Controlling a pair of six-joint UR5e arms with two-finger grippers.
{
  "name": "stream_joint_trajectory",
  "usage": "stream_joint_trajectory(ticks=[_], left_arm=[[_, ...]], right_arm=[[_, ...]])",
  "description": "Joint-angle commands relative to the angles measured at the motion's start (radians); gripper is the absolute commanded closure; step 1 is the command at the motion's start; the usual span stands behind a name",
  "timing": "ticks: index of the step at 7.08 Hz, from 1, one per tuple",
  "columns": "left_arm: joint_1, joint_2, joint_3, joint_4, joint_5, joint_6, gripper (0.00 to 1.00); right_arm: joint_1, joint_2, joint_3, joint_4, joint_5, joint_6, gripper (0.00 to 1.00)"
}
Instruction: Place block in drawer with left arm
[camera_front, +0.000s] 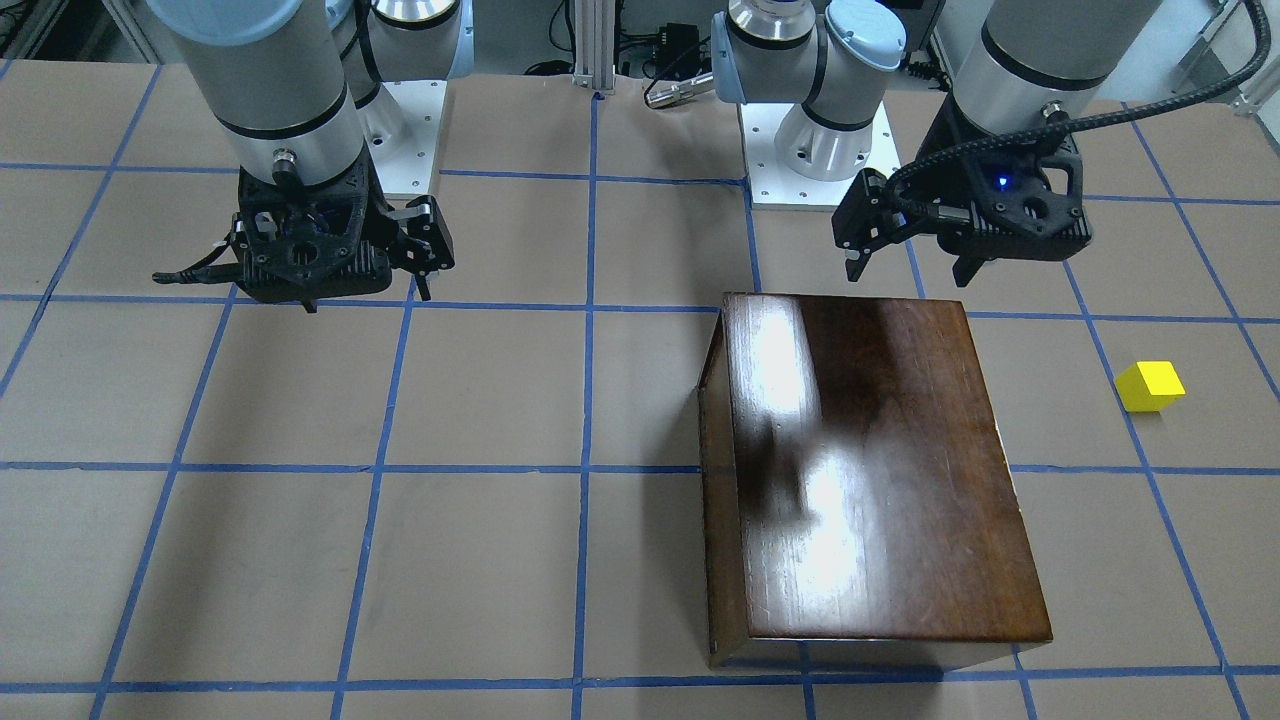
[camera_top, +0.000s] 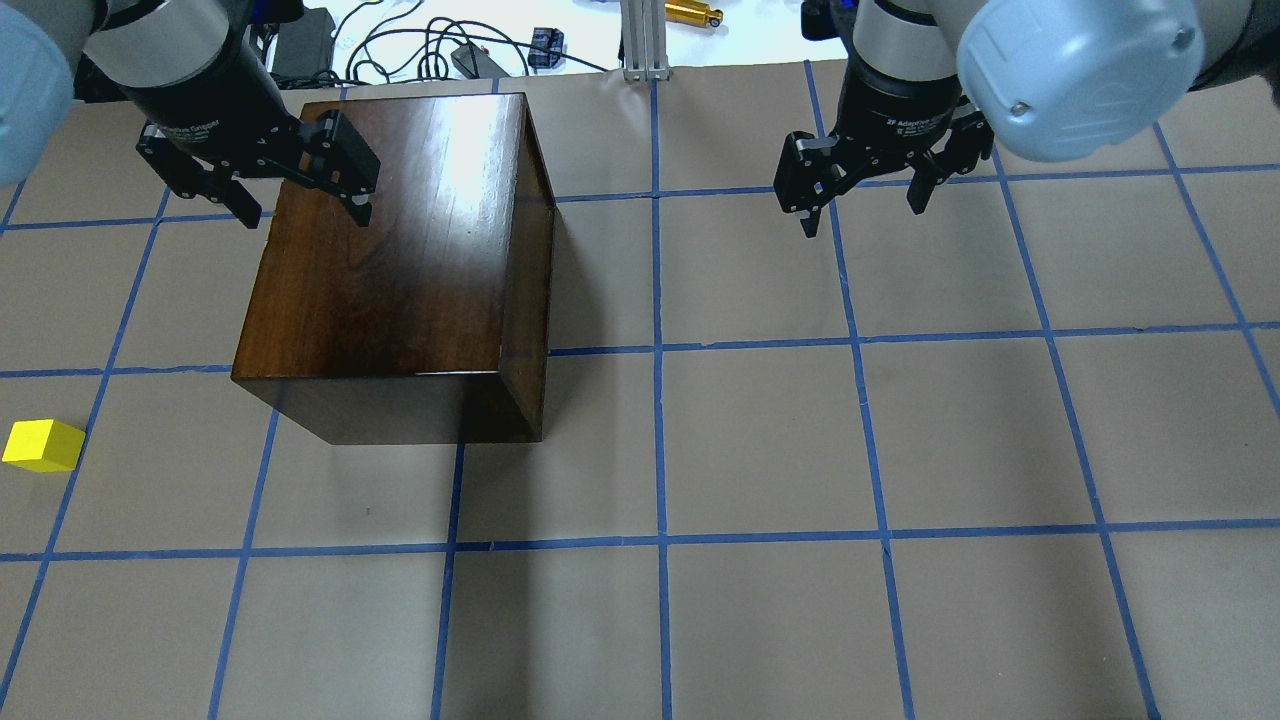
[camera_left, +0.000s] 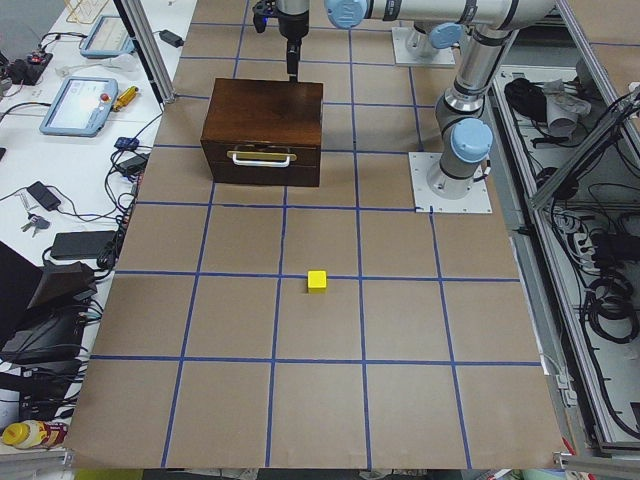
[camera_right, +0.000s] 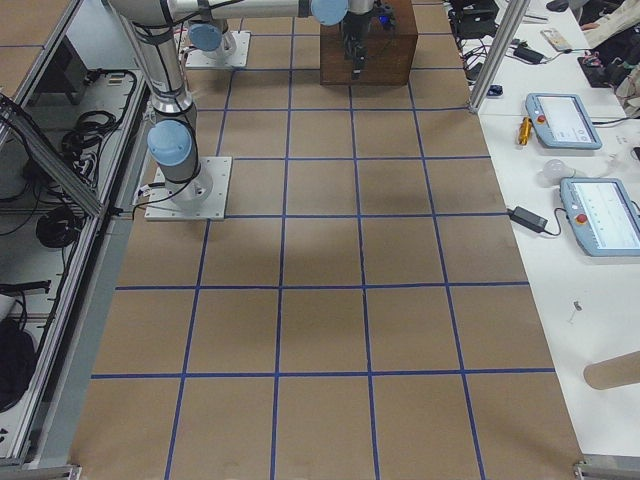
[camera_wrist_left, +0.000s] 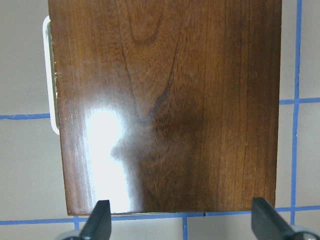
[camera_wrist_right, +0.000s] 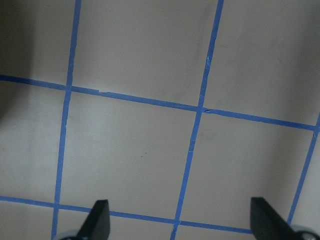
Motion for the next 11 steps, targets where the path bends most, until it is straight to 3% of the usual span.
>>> stream_joint_trajectory(ticks=[1,8,9,11], left_arm=[[0.0,-0.001,0.001,0.0,0.0,0.0,0.0],[0.012,-0.001,0.001,0.006,0.002,0.026,0.0],[0.03,-0.001,-0.001,0.009,0.005,0.052,0.0],[0.175,0.018,-0.001,-0.001,0.003,0.203,0.0]], right_arm=[[0.0,0.0,0.0,0.0,0.0,-0.001,0.0],[0.0,0.0,0.0,0.0,0.0,-0.001,0.0],[0.0,0.0,0.0,0.0,0.0,-0.001,0.0],[0.0,0.0,0.0,0.0,0.0,0.0,0.0]])
